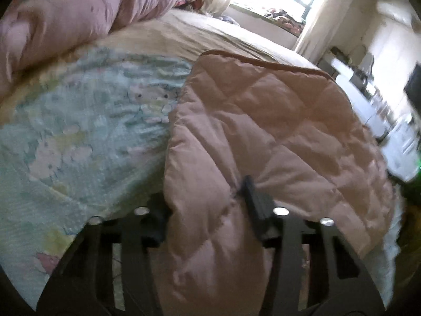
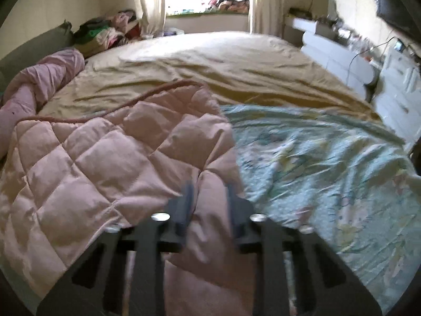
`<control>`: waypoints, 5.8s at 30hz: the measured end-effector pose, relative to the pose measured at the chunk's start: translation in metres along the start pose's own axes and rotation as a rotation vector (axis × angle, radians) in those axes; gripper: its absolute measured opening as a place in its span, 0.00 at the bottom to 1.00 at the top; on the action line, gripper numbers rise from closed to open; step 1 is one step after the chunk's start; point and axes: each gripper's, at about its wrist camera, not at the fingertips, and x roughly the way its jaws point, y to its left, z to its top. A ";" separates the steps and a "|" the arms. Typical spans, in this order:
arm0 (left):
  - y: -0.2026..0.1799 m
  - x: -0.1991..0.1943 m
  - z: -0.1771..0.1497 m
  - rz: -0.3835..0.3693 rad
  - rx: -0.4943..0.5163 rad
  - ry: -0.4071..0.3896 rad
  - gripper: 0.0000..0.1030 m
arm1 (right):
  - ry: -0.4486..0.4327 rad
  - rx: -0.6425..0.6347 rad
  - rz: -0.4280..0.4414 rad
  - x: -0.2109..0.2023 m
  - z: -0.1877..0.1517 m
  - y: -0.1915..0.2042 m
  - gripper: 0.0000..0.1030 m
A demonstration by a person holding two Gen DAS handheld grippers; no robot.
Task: Fold large clothes
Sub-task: 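Close both tools on the folded quilt edge again, then fold the held quilt edge further over and open both tools, then move both open tools to the side edge of the folded quilt, then close both tools on the side edge of the pink quilt, then lift the quilt side with both tools and fold it over the bundle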
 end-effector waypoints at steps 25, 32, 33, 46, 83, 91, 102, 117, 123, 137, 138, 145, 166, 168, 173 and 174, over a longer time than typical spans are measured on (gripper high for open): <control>-0.014 0.016 0.052 0.038 0.056 -0.078 0.15 | -0.044 0.125 -0.117 0.039 0.033 -0.011 0.07; -0.008 0.026 0.048 0.032 0.030 -0.044 0.16 | -0.007 0.107 -0.137 0.060 0.030 -0.007 0.08; -0.008 0.025 0.048 0.031 0.027 -0.045 0.17 | -0.004 0.105 -0.139 0.062 0.029 -0.007 0.08; -0.010 0.016 0.042 0.072 0.038 -0.041 0.31 | 0.021 0.145 -0.136 0.053 0.010 -0.016 0.35; -0.008 -0.084 -0.022 0.181 0.006 -0.085 0.91 | -0.086 0.151 0.157 -0.091 -0.063 -0.029 0.94; -0.005 -0.077 -0.040 0.191 0.014 -0.023 0.91 | -0.036 0.179 0.170 -0.082 -0.079 -0.038 0.94; -0.002 -0.064 -0.047 0.182 -0.027 0.029 0.91 | 0.081 0.321 0.271 -0.055 -0.096 -0.059 0.94; 0.010 -0.039 -0.038 0.034 -0.148 0.106 0.91 | 0.249 0.523 0.414 0.007 -0.080 -0.068 0.96; 0.029 -0.014 -0.039 -0.153 -0.340 0.195 0.91 | 0.294 0.587 0.460 0.030 -0.073 -0.075 0.96; 0.038 0.040 -0.017 -0.272 -0.542 0.285 0.92 | 0.284 0.550 0.498 0.041 -0.060 -0.076 0.93; 0.038 0.041 -0.016 -0.272 -0.552 0.275 0.92 | 0.276 0.538 0.495 0.038 -0.060 -0.075 0.91; 0.033 0.036 -0.012 -0.259 -0.519 0.191 0.85 | 0.216 0.371 0.432 0.010 -0.047 -0.051 0.51; -0.029 -0.066 0.049 -0.146 -0.039 -0.141 0.33 | -0.187 -0.156 0.327 -0.153 0.004 0.096 0.29; -0.024 -0.073 0.046 -0.153 -0.042 -0.149 0.33 | -0.202 -0.178 0.338 -0.166 0.000 0.103 0.29; -0.016 -0.089 0.032 -0.163 -0.041 -0.149 0.33 | -0.203 -0.210 0.346 -0.184 -0.013 0.108 0.29; -0.015 -0.091 0.029 -0.167 -0.039 -0.148 0.33 | -0.204 -0.210 0.342 -0.186 -0.016 0.108 0.29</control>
